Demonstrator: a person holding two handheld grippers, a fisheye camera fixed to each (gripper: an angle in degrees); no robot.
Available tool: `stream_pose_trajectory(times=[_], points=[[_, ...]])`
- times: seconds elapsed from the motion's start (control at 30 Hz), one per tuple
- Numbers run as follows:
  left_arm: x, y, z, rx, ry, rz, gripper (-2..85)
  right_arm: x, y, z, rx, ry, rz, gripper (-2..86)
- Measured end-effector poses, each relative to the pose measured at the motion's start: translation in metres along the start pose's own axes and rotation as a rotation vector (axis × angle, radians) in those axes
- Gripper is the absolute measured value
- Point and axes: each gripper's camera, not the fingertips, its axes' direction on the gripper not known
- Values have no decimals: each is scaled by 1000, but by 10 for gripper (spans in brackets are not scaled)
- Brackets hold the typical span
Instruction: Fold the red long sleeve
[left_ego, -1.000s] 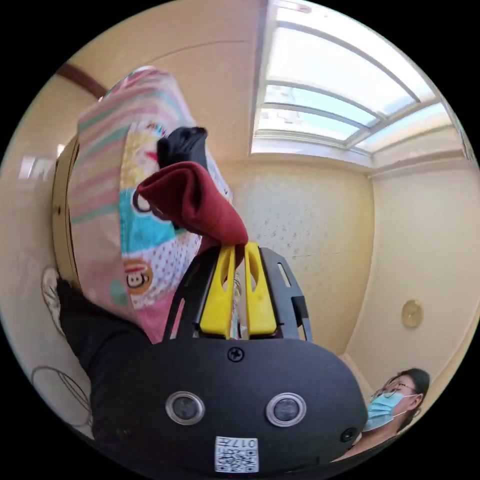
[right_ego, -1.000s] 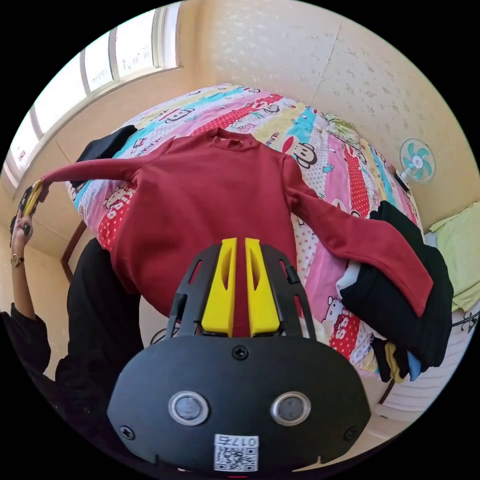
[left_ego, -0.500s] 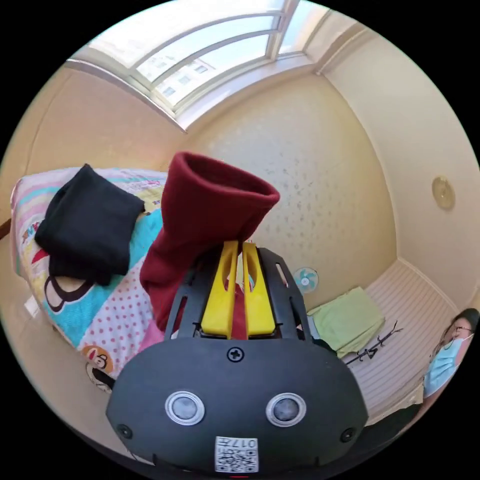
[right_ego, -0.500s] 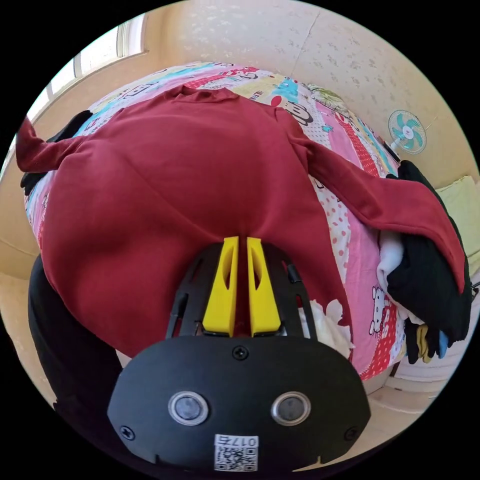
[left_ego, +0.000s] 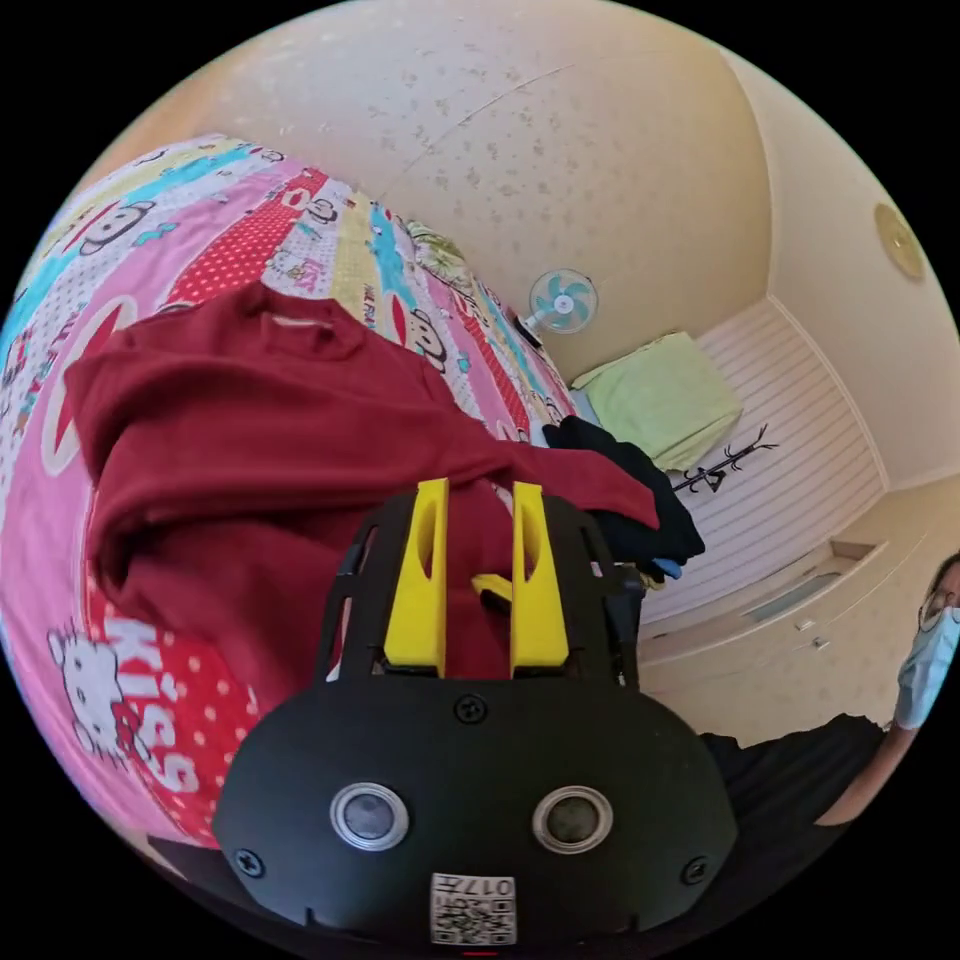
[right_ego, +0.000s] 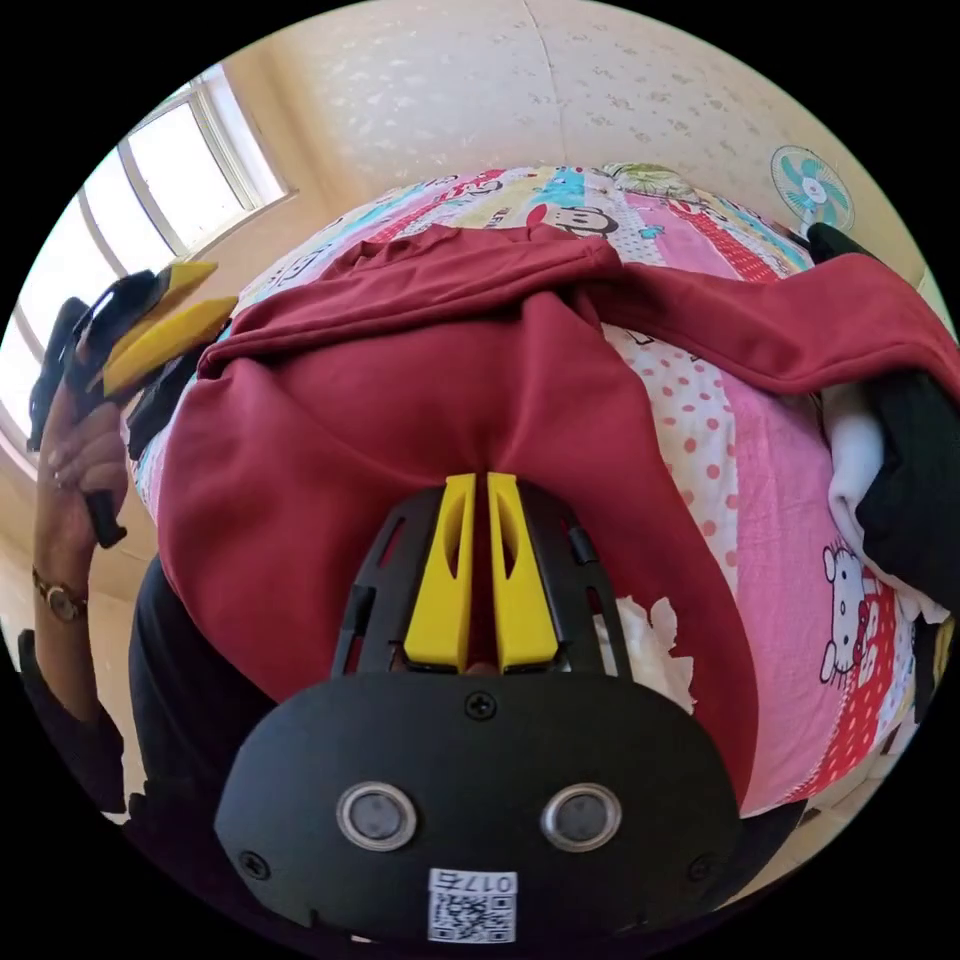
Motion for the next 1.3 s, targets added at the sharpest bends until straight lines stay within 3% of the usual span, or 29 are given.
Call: stream_pose_trajectory(times=[0.23, 0.43, 0.53, 0.63, 0.7, 0.8, 0.87, 0.97, 1.07, 1.17, 1.3], points=[[-33, 184, -97, 190, -324, -150, 121, 9, 2, -6, 4, -38, 14, 28], [-66, 206, -19, -208, -223, -155, 121, 3, -7, -20, -78, -25, -8, 45], [-68, 214, -12, -204, -325, -138, 81, 11, -9, -50, -174, 2, -31, 70], [-82, 220, -16, -277, -203, -159, 53, 32, 19, -102, -17, 161, 48, 95], [-85, 228, -24, -259, -179, -157, 48, 62, 45, -103, -85, 234, 127, 101], [-88, 239, -28, -259, -180, -153, 39, 76, 68, -97, -65, 159, 88, 68], [-83, 240, -36, -269, -151, -132, 33, 69, 61, -103, -149, 150, 7, 51], [-58, 240, -75, -307, -102, -8, 27, 55, 53, -138, -195, 117, -95, 42], [-38, 251, -114, -409, -224, 89, 30, 45, 69, -163, -282, 45, -195, 37], [-52, 271, -125, -521, -246, 16, 45, 56, 96, -135, -408, 43, -173, 31], [-80, 288, -154, -326, -431, -158, 82, 88, 114, -101, -515, 120, -66, 30]])
